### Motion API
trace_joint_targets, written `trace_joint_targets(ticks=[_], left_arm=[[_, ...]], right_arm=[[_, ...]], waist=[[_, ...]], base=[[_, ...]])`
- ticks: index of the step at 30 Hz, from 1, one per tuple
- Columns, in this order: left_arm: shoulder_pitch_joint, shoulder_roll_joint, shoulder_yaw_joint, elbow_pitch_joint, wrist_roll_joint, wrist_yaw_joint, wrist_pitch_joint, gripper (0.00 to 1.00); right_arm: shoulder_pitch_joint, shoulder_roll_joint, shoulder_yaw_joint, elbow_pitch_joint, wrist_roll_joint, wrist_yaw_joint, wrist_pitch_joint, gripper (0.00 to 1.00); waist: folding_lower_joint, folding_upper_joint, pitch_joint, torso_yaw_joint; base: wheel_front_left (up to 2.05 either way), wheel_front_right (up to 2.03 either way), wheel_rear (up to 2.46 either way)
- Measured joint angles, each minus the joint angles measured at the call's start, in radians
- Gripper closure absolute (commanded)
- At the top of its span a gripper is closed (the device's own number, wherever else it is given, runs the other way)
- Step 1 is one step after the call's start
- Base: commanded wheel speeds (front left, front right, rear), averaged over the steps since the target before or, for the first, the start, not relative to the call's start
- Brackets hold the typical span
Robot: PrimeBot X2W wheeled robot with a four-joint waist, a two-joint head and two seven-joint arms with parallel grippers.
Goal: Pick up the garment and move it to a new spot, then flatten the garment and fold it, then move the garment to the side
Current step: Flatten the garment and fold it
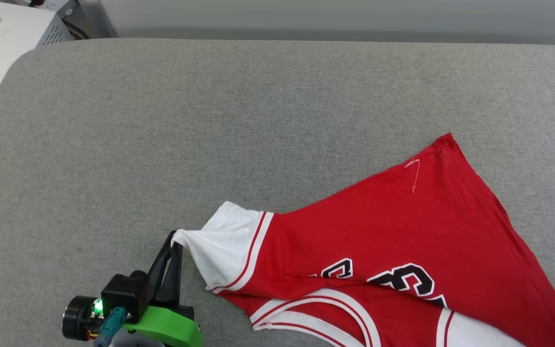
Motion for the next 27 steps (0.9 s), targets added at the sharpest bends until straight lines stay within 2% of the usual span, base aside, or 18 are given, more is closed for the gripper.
trace_joint_targets(ticks=[5, 8, 12, 16, 19, 23, 27], left_arm=[[-0.002, 0.0, -0.011, -0.017, 0.0, 0.0, 0.003, 1.0], [-0.007, -0.001, -0.02, -0.025, 0.001, 0.0, 0.003, 1.0], [-0.024, -0.005, -0.032, -0.03, 0.003, 0.0, 0.002, 1.0], [-0.054, -0.015, -0.043, -0.029, 0.003, 0.0, -0.002, 1.0], [-0.075, -0.025, -0.053, -0.025, 0.003, 0.0, -0.01, 1.0], [-0.107, -0.035, -0.06, -0.017, 0.005, -0.004, -0.017, 1.0], [-0.137, -0.044, -0.066, -0.01, 0.009, -0.011, -0.025, 1.0]], right_arm=[[-0.119, -0.061, -0.015, -0.113, 0.01, 0.0, 0.001, 0.0], [-0.202, -0.094, -0.003, -0.171, 0.018, 0.0, 0.055, 0.0], [-0.339, -0.146, 0.067, -0.196, 0.035, 0.0, 0.165, 0.0], [-0.483, -0.206, 0.183, -0.17, 0.048, 0.0, 0.302, 0.0], [-0.594, -0.227, 0.269, -0.127, 0.05, 0.0, 0.373, 0.0], [-0.731, -0.231, 0.384, -0.052, 0.044, 0.0, 0.433, 0.0], [-0.832, -0.209, 0.479, 0.044, 0.028, 0.0, 0.447, 0.0]], waist=[[0.0, 0.0, 0.01, 0.016], [0.0, 0.0, 0.023, 0.028], [0.0, 0.0, 0.049, 0.047], [0.0, 0.0, 0.081, 0.068], [0.0, 0.0, 0.107, 0.083], [0.0, 0.0, 0.145, 0.102], [0.0, 0.0, 0.185, 0.122]], base=[[0.0, 0.0, 0.0], [0.0, 0.0, 0.0], [0.0, 0.0, 0.0], [0.0, 0.0, 0.0], [0.0, 0.0, 0.0], [0.0, 0.0, 0.0], [0.0, 0.0, 0.0]])
